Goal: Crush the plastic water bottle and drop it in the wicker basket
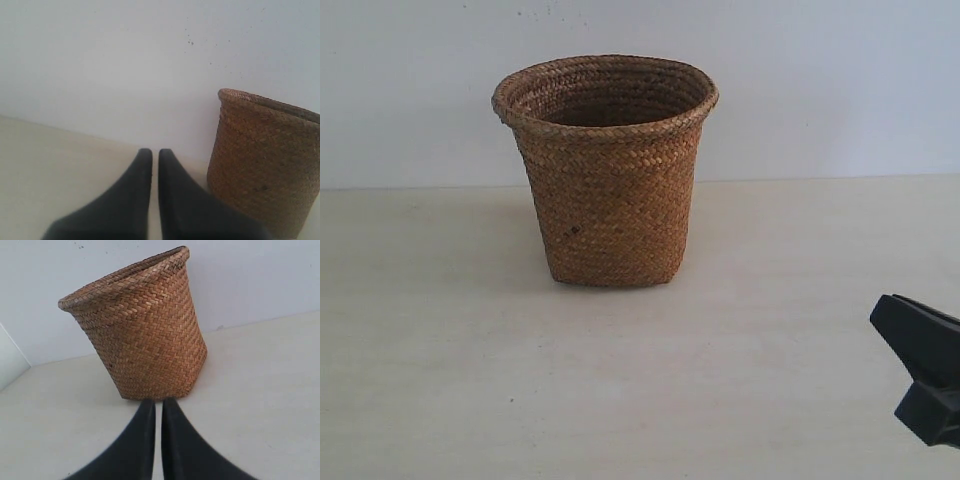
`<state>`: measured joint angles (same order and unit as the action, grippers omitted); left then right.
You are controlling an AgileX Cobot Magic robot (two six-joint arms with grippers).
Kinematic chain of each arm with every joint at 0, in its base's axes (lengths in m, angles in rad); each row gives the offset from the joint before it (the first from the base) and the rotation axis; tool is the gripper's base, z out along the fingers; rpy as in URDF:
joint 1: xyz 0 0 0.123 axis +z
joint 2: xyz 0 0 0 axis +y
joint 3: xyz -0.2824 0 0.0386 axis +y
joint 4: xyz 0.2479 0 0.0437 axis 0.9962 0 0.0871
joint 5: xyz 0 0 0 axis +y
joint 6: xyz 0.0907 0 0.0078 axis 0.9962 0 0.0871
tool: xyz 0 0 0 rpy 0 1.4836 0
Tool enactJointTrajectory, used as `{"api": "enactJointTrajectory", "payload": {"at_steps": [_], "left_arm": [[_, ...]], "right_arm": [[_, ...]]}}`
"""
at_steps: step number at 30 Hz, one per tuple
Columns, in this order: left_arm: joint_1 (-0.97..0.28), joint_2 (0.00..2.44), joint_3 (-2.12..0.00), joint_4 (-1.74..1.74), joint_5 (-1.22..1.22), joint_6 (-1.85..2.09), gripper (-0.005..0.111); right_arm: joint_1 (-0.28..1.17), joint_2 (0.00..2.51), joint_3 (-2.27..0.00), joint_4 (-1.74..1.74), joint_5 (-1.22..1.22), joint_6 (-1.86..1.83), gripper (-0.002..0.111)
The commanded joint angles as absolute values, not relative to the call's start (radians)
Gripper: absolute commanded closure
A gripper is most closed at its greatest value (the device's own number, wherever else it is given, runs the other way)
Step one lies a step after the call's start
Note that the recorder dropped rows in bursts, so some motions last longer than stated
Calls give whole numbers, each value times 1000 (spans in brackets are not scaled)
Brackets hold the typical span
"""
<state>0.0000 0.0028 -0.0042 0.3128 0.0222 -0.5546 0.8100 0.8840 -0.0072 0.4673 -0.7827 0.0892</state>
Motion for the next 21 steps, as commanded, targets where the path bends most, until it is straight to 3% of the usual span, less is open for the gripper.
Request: {"api": "enactJointTrajectory", "payload": {"at_steps": [1,7,14,21], "left_arm": [[3,0,0,262,34,-547,103],[3,0,0,145,72,-503,103],[3,0,0,-38,276,-36,103],[15,0,0,-38,306,-24,103]], "right_arm": [[807,880,0,465,-796,88,107],[807,880,0,465,-796,88,107],[807,880,0,465,-796,88,107],[807,880,0,465,-796,88,107]]}}
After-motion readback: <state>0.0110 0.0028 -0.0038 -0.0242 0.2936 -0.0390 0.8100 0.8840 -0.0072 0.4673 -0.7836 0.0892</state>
